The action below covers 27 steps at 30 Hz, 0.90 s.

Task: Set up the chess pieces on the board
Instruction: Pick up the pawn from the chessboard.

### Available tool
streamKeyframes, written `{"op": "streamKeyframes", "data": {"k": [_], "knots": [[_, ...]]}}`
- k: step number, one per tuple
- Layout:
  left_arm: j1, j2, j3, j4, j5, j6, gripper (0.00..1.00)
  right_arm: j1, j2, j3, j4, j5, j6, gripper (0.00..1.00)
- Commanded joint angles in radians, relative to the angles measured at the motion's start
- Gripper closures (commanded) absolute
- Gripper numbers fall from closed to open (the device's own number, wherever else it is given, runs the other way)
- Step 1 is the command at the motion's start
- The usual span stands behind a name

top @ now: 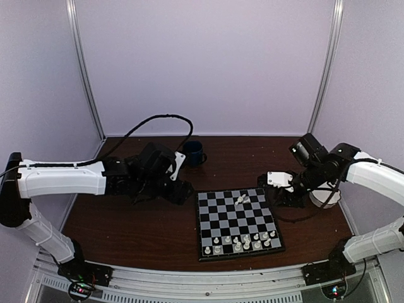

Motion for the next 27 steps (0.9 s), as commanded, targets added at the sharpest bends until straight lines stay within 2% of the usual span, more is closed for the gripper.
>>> {"op": "streamKeyframes", "data": {"k": [1, 10, 18, 21, 27], "knots": [[0.004, 0.042, 0.067, 0.008, 0.07, 0.035, 0.37, -0.107, 0.015, -0.023, 0.079, -0.169, 0.091, 0.71], [0.005, 0.154, 0.144, 0.029, 0.161, 0.028, 0.39, -0.137, 0.068, -0.042, 0.159, -0.157, 0.159, 0.67], [-0.004, 0.23, 0.236, 0.032, 0.204, 0.025, 0.41, -0.138, 0.126, -0.012, 0.129, -0.131, 0.106, 0.61], [-0.006, 0.214, 0.221, 0.035, 0.204, 0.006, 0.41, -0.138, 0.163, 0.019, 0.112, -0.123, 0.043, 0.58], [-0.007, 0.126, 0.092, 0.085, 0.193, -0.04, 0.41, -0.139, 0.318, 0.152, 0.096, -0.105, -0.026, 0.58]]}}
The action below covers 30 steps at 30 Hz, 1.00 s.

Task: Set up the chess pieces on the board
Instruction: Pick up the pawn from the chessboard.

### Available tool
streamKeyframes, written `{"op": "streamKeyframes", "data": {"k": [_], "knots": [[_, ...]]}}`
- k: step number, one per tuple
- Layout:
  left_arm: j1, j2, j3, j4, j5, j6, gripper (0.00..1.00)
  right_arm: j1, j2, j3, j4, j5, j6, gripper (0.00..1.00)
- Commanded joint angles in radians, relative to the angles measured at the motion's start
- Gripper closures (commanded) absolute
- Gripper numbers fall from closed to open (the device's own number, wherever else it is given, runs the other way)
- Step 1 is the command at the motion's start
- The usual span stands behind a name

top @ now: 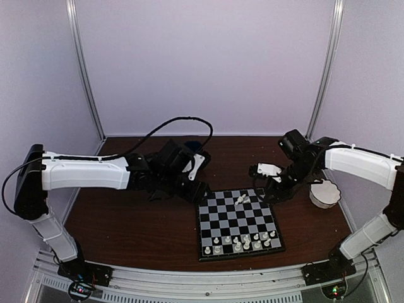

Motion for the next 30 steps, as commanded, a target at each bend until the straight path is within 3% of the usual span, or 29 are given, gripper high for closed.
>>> {"op": "streamKeyframes", "data": {"k": [1, 12, 20, 30], "knots": [[-0.004, -0.097, -0.09, 0.058, 0.0, -0.04, 0.41, -0.005, 0.113, 0.117, -0.015, 0.03, -0.071, 0.57], [-0.011, -0.257, -0.253, 0.088, -0.003, -0.087, 0.4, 0.001, 0.377, 0.334, -0.07, 0.05, -0.1, 0.6], [-0.018, -0.306, -0.284, 0.114, 0.016, -0.109, 0.4, 0.009, 0.455, 0.338, -0.078, 0.06, -0.128, 0.59], [-0.019, -0.256, -0.24, 0.102, 0.017, -0.094, 0.4, 0.023, 0.508, 0.32, -0.035, 0.103, -0.133, 0.59]]}}
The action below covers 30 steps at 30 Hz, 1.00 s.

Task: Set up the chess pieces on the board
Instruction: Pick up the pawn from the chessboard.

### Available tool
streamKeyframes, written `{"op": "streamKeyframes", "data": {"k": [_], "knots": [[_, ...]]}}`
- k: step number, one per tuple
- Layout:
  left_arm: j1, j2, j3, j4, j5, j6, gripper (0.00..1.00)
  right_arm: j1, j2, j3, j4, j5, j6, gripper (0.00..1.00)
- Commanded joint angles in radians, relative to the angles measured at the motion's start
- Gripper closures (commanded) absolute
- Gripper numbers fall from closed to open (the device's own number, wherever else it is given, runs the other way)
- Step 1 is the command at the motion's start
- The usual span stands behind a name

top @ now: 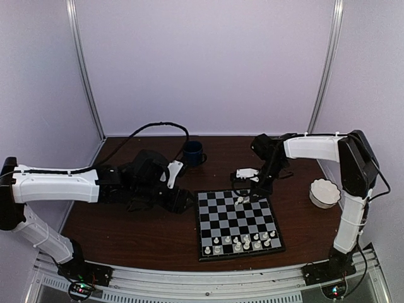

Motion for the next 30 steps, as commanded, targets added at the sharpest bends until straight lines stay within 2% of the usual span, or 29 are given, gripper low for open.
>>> {"op": "streamKeyframes", "data": {"k": [1, 16, 30], "knots": [[-0.005, 0.021, 0.033, 0.045, 0.01, 0.004, 0.4, 0.012, 0.015, 0.003, 0.015, 0.045, -0.016, 0.59], [-0.006, 0.02, 0.033, 0.038, 0.026, 0.016, 0.4, 0.048, 0.085, 0.01, 0.032, 0.071, -0.056, 0.59], [-0.006, 0.027, 0.042, 0.027, 0.026, 0.03, 0.4, 0.054, 0.065, -0.031, 0.026, 0.089, -0.062, 0.66]]}}
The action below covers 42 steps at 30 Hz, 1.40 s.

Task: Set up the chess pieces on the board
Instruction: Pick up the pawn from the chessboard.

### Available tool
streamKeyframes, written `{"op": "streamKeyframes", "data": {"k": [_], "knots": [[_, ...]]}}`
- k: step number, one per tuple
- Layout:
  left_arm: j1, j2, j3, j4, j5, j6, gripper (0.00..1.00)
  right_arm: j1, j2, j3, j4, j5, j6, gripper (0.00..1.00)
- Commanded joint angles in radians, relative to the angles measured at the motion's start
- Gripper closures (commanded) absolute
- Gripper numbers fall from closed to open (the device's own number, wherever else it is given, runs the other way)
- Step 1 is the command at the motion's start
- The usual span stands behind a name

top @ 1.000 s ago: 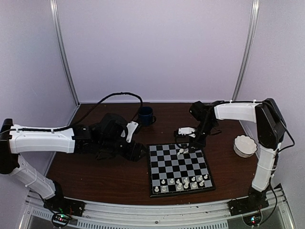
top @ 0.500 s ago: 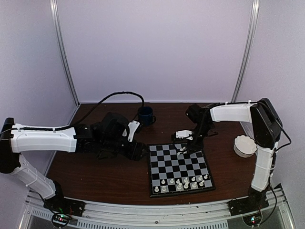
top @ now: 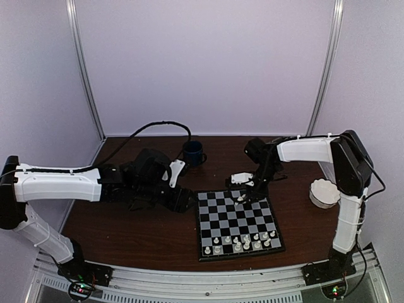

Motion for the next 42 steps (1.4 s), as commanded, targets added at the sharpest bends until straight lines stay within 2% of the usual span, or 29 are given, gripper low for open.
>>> {"op": "streamKeyframes", "data": {"k": [1, 10, 30, 37, 42], "knots": [[-0.005, 0.005, 0.027, 0.019, 0.007, 0.022, 0.4, 0.008, 0.01, -0.042, -0.017, 0.033, -0.002, 0.68], [-0.006, 0.007, 0.041, 0.001, 0.007, 0.026, 0.4, 0.007, -0.029, -0.064, -0.02, 0.034, 0.014, 0.74], [-0.006, -0.002, 0.043, -0.005, 0.007, 0.029, 0.4, 0.006, -0.034, -0.078, -0.024, 0.031, 0.023, 0.71], [-0.006, -0.007, 0.035, -0.001, 0.007, 0.026, 0.4, 0.005, -0.037, -0.079, -0.029, 0.026, 0.029, 0.74], [-0.005, -0.005, 0.038, 0.003, 0.007, 0.026, 0.4, 0.005, -0.06, -0.086, -0.036, 0.016, 0.032, 0.8]]}}
